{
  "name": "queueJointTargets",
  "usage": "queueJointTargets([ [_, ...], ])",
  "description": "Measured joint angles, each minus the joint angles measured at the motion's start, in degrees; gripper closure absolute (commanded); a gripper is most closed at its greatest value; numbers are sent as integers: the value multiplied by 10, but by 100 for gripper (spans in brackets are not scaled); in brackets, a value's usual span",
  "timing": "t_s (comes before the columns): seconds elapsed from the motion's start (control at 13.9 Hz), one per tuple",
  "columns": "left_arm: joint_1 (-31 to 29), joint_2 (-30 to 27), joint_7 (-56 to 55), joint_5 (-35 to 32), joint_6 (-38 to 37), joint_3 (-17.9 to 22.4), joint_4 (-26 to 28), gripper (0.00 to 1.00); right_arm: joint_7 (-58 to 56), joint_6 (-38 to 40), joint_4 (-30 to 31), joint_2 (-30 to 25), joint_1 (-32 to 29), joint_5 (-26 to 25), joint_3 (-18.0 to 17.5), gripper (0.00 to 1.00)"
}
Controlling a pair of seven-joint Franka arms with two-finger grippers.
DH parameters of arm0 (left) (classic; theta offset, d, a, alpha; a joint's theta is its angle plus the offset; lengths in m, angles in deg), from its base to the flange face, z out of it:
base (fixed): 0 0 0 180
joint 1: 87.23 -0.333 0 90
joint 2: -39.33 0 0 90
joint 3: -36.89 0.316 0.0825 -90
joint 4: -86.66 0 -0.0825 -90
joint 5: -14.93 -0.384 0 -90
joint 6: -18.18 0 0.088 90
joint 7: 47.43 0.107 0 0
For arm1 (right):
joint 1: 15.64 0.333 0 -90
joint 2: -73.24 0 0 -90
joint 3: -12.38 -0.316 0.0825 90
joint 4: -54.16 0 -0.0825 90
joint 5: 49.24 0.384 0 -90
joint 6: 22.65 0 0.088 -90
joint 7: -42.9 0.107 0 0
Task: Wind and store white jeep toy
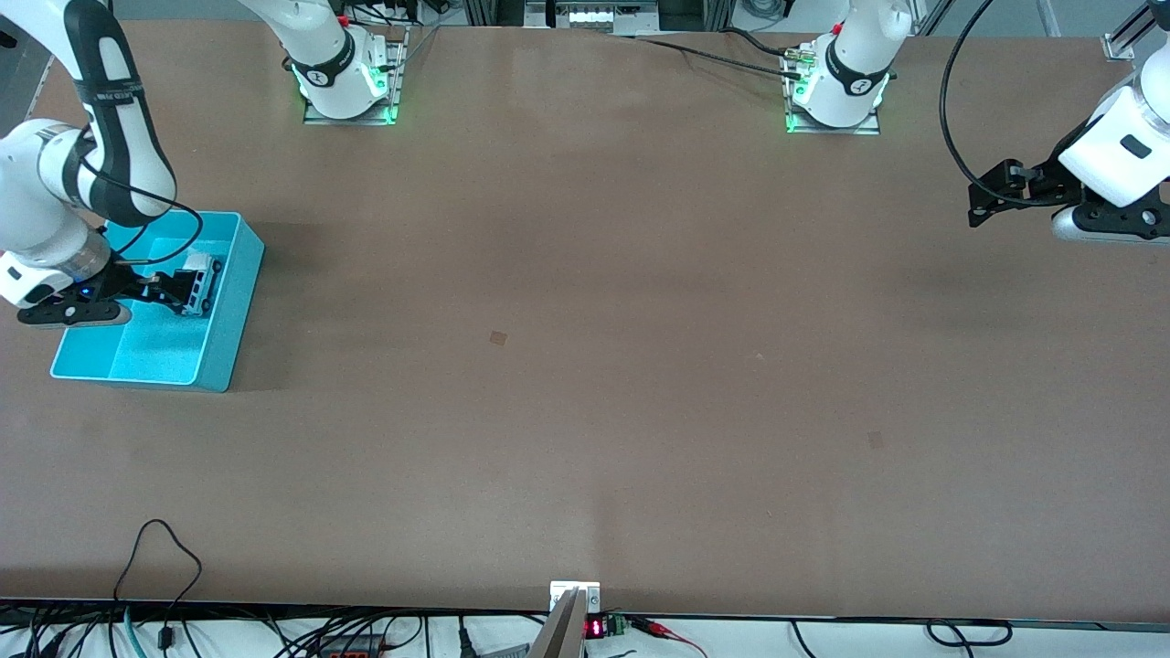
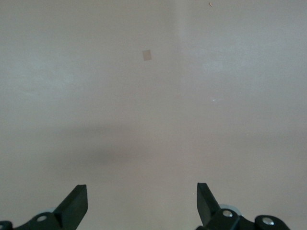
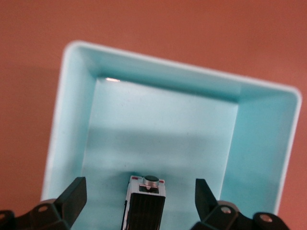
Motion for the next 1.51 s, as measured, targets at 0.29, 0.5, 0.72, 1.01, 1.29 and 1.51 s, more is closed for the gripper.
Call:
queueJointTargets([
  [0.29,0,0,0,0,0,0,0,0,4,135,-91,-16,41,2,-2,0],
  [0.5,2,0,0,0,0,-1,0,0,60,185,-139,-28,77,3,-3,0],
  [0.72,3,0,0,0,0,-1,0,0,109,233,-172,-46,99,3,-3,0],
  [1.01,3,0,0,0,0,-1,0,0,175,330,-220,-68,115,3,-3,0],
  [1.29,4,0,0,0,0,-1,-1,0,252,441,-290,-75,112,3,-37,0],
  [1.51,4,0,0,0,0,-1,-1,0,282,473,-310,-93,53,3,-117,0],
])
